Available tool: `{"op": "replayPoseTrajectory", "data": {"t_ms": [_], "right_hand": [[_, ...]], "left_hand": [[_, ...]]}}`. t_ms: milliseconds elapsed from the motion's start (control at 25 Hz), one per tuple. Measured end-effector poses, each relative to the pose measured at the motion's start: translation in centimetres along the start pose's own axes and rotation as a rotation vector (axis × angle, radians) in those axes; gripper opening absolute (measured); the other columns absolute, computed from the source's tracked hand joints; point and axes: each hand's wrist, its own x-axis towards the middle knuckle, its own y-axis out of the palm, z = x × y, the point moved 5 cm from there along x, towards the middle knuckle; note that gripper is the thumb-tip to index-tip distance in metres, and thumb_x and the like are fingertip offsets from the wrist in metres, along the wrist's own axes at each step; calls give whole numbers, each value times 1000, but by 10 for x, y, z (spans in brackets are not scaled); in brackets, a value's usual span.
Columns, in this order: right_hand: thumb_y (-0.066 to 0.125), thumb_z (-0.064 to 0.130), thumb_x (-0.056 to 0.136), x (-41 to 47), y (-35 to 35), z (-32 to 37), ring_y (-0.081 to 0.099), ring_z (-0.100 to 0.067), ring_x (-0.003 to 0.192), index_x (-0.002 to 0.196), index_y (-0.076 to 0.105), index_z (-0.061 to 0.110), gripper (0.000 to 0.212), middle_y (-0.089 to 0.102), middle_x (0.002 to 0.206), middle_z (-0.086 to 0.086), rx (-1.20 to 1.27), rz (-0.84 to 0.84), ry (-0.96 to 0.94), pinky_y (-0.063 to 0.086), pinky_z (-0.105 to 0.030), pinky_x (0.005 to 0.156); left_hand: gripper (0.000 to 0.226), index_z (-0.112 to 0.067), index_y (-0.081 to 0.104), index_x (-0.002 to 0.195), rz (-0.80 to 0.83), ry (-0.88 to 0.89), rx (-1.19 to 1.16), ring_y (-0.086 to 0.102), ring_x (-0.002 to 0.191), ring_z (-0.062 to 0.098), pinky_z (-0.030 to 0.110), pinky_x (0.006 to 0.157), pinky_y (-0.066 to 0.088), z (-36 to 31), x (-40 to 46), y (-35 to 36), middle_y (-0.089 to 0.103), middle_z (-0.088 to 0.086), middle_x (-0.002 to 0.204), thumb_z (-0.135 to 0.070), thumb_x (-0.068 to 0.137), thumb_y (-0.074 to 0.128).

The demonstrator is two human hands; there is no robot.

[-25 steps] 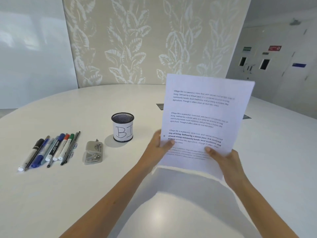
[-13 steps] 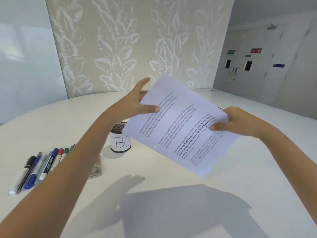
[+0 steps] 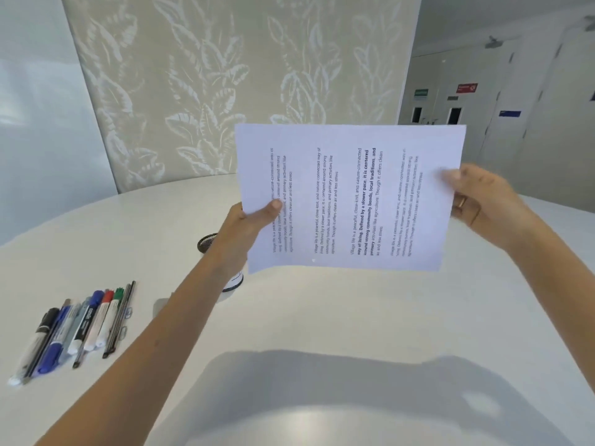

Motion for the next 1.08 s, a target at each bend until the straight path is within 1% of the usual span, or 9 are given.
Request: {"op": "replayPoseTrajectory", "data": {"t_ms": [80,200,360,520,600,760,920,1000,1080], "right_hand": [[62,20,83,-8,8,-28,71,-15,91,107,69,15,26,75,106,0,60,27,87,58,-27,74],[68,16,77,-17,6,-56,72,-16,92,105,71,13,28,74,107,-1,140,-120,67,58,-27,73],[71,21,76,-41,1,-102,72,-19,90,97,75,16,22,76,104,-1,185,-176,114,58,-28,72],[74,25,75,-64,10,-148,71,-22,98,103,74,17,29,74,109,-4,238,-127,287,58,-29,71],[76,29,75,-59,11,-149,70,-22,99,106,73,18,32,74,111,-3,230,-112,271,58,-28,71],[79,37,72,-49,6,-147,71,-21,98,109,71,19,41,73,111,-2,256,-107,200,57,-28,71],[80,31,71,-67,5,-181,71,-26,97,103,74,20,35,75,107,-6,240,-91,331,59,-33,68],[81,30,68,-66,-1,-183,71,-24,96,101,75,23,34,75,106,-5,217,-106,331,59,-30,69],[82,31,65,-51,-16,-168,71,-19,95,104,72,24,41,75,107,-3,183,-200,242,58,-27,70]], "left_hand": [[15,-29,75,99,-99,-28,-23,71,98,15,36,80,57,15,-3,14,76,-6,101,-26,87,65],[14,-33,75,93,-254,-68,45,70,99,13,41,93,52,39,-10,28,76,-11,99,-25,88,65],[25,-28,69,110,-223,-111,3,68,106,16,43,94,51,73,-35,49,73,-5,112,-29,85,65],[29,-23,65,119,-248,-174,-16,66,111,22,51,99,48,102,-53,58,71,1,118,-21,90,64],[25,-27,67,114,-273,-173,-18,67,109,20,46,95,51,102,-49,60,72,-2,116,-23,89,64],[27,-36,67,112,-244,-126,-30,68,105,14,26,79,57,99,-41,66,72,-8,114,-35,84,67],[29,-33,67,114,-236,-213,-12,67,107,13,32,85,53,121,-50,73,72,-7,115,-34,85,66],[23,-31,69,110,-267,-226,36,68,105,11,34,89,51,123,-47,74,73,-9,112,-31,87,65],[14,-32,71,99,-304,-185,99,69,99,3,22,82,53,110,-34,71,75,-16,104,-24,89,64]]}}
